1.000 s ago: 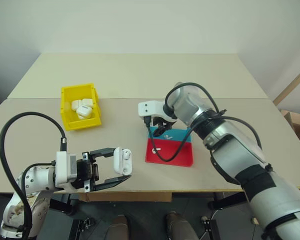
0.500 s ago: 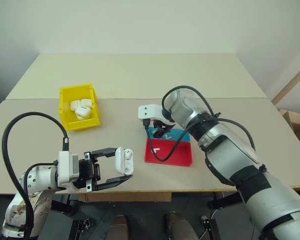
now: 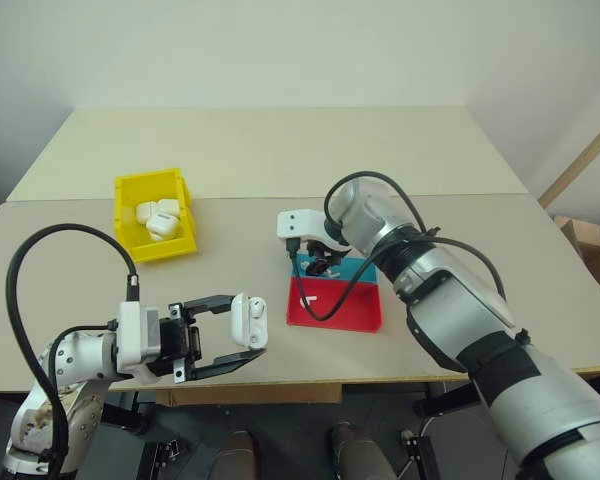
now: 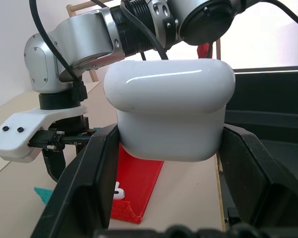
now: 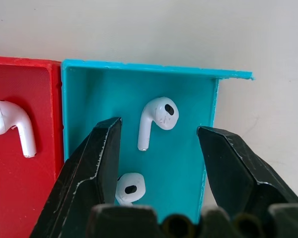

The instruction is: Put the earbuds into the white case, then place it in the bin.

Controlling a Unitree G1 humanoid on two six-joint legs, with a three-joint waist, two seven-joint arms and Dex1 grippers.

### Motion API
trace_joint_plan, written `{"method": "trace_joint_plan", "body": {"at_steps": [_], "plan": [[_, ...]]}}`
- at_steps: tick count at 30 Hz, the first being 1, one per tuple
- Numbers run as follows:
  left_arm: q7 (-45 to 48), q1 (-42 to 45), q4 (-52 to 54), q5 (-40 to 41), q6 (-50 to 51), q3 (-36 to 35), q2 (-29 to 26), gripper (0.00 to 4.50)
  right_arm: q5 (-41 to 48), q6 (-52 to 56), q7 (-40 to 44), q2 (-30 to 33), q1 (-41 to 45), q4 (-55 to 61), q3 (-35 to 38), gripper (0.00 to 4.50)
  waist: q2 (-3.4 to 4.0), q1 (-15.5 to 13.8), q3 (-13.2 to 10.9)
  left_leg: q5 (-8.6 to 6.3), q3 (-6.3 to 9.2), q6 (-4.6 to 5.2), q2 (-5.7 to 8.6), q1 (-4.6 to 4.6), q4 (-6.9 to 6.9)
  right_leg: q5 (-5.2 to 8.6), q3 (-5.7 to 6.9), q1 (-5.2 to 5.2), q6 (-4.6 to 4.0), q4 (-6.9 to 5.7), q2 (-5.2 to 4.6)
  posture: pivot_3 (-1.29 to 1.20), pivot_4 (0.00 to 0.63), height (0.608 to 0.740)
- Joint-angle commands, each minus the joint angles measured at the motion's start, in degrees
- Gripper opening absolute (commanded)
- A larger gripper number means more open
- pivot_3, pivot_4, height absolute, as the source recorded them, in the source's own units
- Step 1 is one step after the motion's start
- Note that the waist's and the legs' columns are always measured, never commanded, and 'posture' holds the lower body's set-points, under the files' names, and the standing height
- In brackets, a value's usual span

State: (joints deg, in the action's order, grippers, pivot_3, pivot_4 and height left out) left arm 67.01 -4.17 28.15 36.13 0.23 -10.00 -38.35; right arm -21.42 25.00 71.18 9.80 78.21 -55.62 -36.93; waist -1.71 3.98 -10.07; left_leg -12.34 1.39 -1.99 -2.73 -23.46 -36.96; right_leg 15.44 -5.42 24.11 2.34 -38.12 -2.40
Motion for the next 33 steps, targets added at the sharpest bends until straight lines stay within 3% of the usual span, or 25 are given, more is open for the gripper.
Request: {"method": "trace_joint_plan", "body": {"at_steps": [1,4,25,27,33], "plan": [[0.06,0.74,0.44,0.35,-0.94,0.26,0.26,2.75,-0.2,-0.58,-0.31,-0.68,1.96,1.18,1.57,2.72,0.0,0.0,0.0,0.0,0.0,0.0,0.0,0.0,0.0,0.0,0.0,0.0,0.0,0.0,0.0,0.0,0.15,0.74],[-0.05,0.83,0.54,0.3,-0.87,0.4,0.33,2.75,-0.76,-1.1,-0.31,-0.79,1.81,0.9,1.14,1.97,0.0,0.01,0.0,0.0,0.0,0.0,0.0,0.0,0.0,0.0,0.0,0.0,0.0,0.0,0.0,0.0,0.15,0.74],[-0.64,0.66,0.71,0.05,-0.85,0.25,0.51,2.75,-1.49,-1.57,-1.49,-1.59,1.65,0.1,1.36,1.97,0.0,0.03,0.0,0.0,0.01,0.0,0.0,0.0,0.0,0.0,0.0,0.0,0.0,-0.01,0.0,0.0,0.15,0.74],[-0.72,0.66,0.72,0.01,-0.79,0.26,0.51,2.75,-1.72,-1.71,-1.7,-1.56,1.57,0.08,1.34,1.58,0.0,0.03,0.0,0.0,0.01,0.0,0.0,0.0,0.0,0.0,0.0,0.0,0.0,-0.01,0.0,0.0,0.15,0.74],[-0.83,0.92,0.53,0.03,-0.74,0.38,0.51,2.75,-2.41,-2.29,-1.91,-1.36,1.33,0.15,1.45,1.58,0.0,0.03,0.0,0.0,0.01,0.0,0.0,0.0,0.0,0.0,0.0,0.0,0.0,-0.02,0.0,0.0,0.15,0.74]]}}
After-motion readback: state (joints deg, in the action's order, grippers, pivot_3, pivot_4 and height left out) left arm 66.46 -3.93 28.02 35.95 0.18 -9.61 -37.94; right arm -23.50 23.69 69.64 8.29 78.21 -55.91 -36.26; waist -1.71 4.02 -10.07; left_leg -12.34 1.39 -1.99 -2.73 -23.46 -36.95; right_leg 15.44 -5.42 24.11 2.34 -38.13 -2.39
